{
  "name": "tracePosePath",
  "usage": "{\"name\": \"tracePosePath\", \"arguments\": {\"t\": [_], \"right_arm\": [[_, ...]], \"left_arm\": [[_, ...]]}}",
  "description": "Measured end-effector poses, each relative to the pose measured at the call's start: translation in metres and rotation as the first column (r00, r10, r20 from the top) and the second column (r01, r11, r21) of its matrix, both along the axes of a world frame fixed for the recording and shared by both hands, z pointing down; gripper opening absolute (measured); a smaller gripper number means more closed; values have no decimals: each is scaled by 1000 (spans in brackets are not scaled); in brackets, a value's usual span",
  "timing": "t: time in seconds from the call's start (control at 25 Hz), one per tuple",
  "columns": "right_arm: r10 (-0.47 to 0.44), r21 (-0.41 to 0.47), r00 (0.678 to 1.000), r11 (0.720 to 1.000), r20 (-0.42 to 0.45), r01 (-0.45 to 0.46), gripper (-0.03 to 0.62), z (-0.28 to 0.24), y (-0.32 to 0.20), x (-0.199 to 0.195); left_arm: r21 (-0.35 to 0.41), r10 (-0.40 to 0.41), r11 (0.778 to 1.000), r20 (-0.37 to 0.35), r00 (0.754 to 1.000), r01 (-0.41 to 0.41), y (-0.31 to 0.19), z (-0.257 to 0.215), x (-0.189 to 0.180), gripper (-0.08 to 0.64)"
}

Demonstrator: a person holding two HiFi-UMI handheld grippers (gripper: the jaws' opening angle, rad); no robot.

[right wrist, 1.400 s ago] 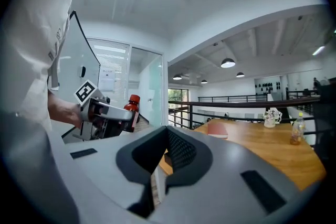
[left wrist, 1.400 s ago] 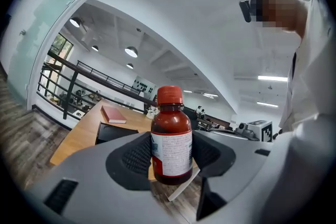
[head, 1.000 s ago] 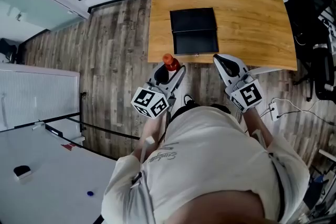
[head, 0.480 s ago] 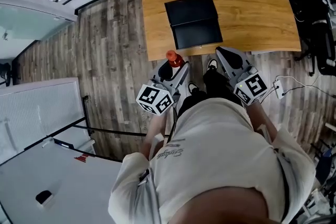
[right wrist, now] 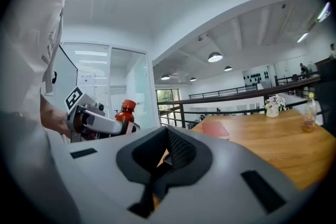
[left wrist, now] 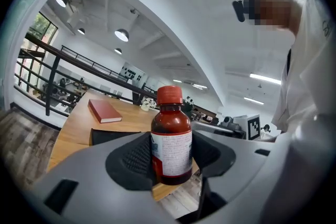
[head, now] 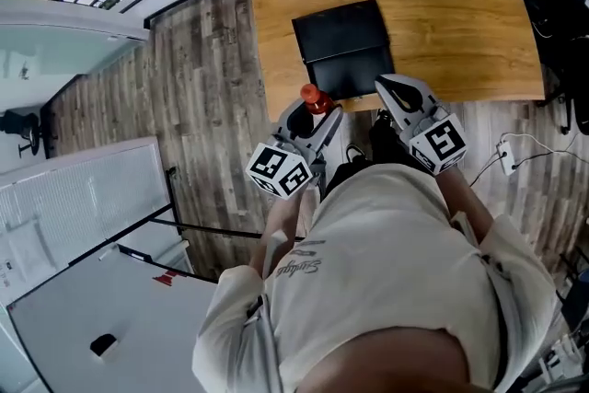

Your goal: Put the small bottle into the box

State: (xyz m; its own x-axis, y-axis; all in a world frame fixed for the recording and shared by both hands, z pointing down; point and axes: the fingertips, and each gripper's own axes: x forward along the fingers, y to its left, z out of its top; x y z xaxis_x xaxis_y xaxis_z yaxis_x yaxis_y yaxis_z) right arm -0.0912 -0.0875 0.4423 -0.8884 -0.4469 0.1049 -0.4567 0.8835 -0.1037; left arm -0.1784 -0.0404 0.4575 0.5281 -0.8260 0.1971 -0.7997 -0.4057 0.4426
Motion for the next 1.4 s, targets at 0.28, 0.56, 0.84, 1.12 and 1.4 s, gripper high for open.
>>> {"name": "tracePosePath", "arguments": {"t": [0.28, 0.56, 0.84, 1.12, 1.4], "right_arm": [[-21, 21, 1000, 1000, -21, 21, -6, 14, -53, 9], [-81, 14, 997, 997, 5, 81, -6, 23, -95, 15], [-95, -7, 995, 995, -32, 95, -5, 62, -116, 33], [-62, -25, 998, 998, -13, 62, -5, 66, -122, 43], [17, -83, 1000, 996, -13, -18, -5, 84, -122, 72]], "left_arm": [[-69, 79, 995, 67, 995, -75, -48, 14, 35, 227], [-200, 27, 979, -11, 1000, -29, -78, 52, 48, 227], [-303, -23, 952, 14, 1000, 26, -92, 89, 49, 227], [-424, -37, 905, -6, 999, 31, -96, 119, 47, 227], [-543, -49, 839, -33, 998, 23, -88, 160, 60, 227]]}}
